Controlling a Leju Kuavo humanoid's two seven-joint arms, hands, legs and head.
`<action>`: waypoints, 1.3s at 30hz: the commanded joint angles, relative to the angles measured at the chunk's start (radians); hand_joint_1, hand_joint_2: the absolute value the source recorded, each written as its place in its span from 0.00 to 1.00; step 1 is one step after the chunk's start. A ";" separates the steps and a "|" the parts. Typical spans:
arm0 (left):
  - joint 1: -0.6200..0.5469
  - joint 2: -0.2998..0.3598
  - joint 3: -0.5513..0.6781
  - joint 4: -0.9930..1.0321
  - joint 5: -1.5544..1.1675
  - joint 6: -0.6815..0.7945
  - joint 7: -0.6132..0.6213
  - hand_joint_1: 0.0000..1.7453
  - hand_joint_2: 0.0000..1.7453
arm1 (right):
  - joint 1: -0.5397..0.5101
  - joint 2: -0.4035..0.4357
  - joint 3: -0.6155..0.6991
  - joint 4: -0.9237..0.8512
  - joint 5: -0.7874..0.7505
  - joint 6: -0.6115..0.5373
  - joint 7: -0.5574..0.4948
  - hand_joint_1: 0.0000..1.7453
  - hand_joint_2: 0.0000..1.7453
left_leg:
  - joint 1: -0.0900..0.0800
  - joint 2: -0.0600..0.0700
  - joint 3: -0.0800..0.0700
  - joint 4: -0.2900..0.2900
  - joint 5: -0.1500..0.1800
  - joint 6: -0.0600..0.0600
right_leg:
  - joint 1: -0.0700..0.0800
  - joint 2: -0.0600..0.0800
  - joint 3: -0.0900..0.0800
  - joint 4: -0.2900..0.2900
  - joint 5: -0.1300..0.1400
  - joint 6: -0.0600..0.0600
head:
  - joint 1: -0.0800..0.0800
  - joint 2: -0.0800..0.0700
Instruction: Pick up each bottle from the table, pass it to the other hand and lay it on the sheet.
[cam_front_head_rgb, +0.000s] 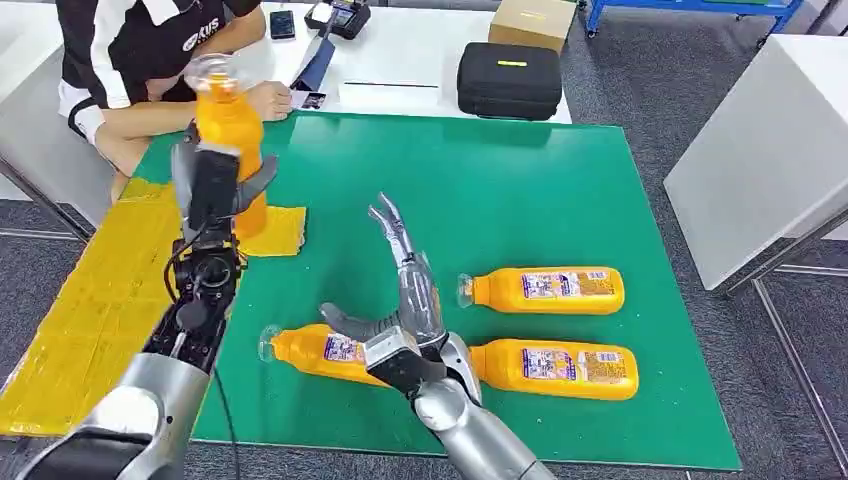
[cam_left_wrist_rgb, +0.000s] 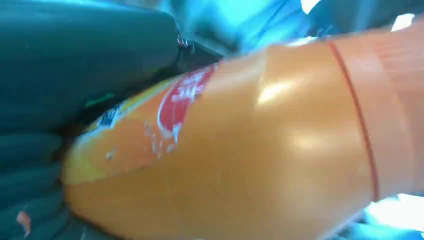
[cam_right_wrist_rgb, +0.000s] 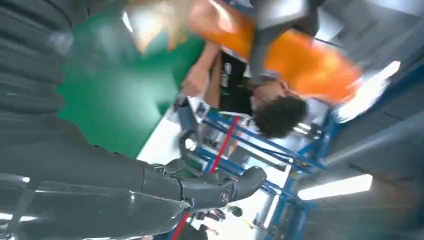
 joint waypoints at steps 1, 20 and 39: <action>-0.212 0.292 -0.321 0.448 -0.666 -0.078 0.501 1.00 1.00 | 0.089 -0.080 0.029 -0.275 0.055 0.081 0.055 0.00 1.00 | 0.000 0.006 0.008 0.001 -0.004 0.000 | 0.001 0.008 0.005 0.001 -0.002 -0.006 | -0.001 0.000; -0.088 0.405 -0.338 0.494 -0.806 -0.244 0.535 1.00 1.00 | 0.129 -0.119 0.021 -0.313 0.143 0.149 0.105 0.00 1.00 | 0.001 0.008 0.006 0.000 -0.003 -0.001 | 0.001 0.010 0.002 0.001 0.000 -0.008 | 0.000 0.000; 0.018 0.305 -0.050 0.491 -0.597 -0.217 0.404 0.00 1.00 | 0.201 -0.108 -0.195 -0.358 -0.072 0.384 0.106 0.00 1.00 | 0.001 0.004 0.004 -0.001 -0.002 -0.002 | 0.001 0.007 0.000 0.000 0.000 -0.007 | 0.000 0.000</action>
